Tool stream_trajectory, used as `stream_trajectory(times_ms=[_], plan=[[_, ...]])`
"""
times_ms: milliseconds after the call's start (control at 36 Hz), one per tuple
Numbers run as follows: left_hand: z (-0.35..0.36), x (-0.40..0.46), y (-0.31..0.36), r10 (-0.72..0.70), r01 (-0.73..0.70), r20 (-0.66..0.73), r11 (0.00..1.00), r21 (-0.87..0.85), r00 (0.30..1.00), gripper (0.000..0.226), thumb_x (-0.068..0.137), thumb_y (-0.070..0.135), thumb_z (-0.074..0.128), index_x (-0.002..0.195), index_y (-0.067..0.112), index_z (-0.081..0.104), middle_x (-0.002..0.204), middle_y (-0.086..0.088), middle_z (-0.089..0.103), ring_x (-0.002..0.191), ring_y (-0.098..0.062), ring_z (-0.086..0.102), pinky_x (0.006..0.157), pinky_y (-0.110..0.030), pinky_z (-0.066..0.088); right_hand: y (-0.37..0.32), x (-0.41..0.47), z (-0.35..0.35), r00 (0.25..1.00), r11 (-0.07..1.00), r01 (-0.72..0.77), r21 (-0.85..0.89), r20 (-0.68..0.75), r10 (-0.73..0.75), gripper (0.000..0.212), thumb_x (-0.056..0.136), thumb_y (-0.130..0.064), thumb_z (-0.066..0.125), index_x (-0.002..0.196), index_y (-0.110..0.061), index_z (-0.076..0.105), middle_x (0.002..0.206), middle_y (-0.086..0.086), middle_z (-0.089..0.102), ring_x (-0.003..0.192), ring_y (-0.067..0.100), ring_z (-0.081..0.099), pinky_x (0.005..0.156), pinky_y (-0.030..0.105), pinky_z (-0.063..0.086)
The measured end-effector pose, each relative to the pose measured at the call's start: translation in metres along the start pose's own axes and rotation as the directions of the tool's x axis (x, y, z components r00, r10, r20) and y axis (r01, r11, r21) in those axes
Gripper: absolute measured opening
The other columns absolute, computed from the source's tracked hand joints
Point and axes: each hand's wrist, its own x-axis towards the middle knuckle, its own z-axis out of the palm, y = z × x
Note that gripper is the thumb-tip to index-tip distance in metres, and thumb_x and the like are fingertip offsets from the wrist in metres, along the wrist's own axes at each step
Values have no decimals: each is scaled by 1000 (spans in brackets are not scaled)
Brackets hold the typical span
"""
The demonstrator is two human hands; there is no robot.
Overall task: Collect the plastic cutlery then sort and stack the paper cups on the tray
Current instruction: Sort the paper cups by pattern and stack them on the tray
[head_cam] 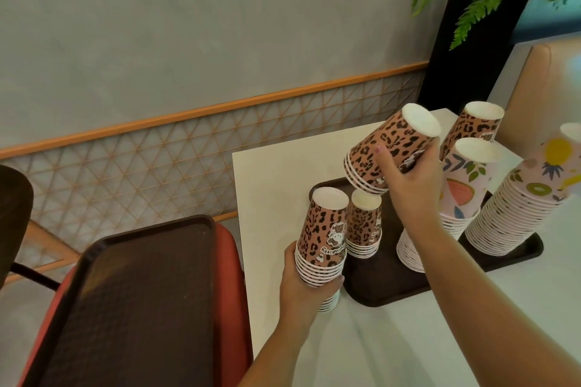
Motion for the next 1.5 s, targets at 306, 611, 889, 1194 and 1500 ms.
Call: stream_trajectory(times_ms=[306,611,889,1194,1500], plan=[[1,2,4,2,-2,6,1000,16,1000,82,57,10,86,110,49,37,117,19,53,107,-2,53,83,-14,46,48,-23,7,963,966,-116,-231,212,166,75,75,-30,74,136,-13,34,134,6,49,124,20,46,94,25,37],[1,4,6,7,-7,-11,1000,-2,1000,82,57,11,87,110,50,38,116,21,54,107,0,53,84,-15,46,11,-54,16,813,996,32,-84,582,23,65,76,-46,67,131,-29,38,124,-18,49,113,-6,46,93,11,39],[1,1,8,11,-11,-2,1000,3,1000,79,59,7,85,108,49,39,112,25,54,103,6,54,79,-8,45,11,-58,20,841,995,-29,-94,535,75,59,77,-34,70,127,-22,42,113,-14,53,108,3,52,87,19,45],[2,-1,7,0,0,-8,1000,20,1000,76,60,9,85,109,47,40,113,22,53,106,1,52,83,-13,45,-6,-24,8,956,999,-5,34,293,-5,44,81,-24,67,119,-16,45,95,-23,55,82,-20,55,67,0,44],[2,0,9,-9,10,-23,999,31,1000,82,59,13,86,115,45,36,123,14,52,117,-9,49,100,-30,46,15,3,-1,988,993,60,-100,146,-45,64,79,-29,71,131,-14,38,122,-2,53,112,9,50,87,10,41]])
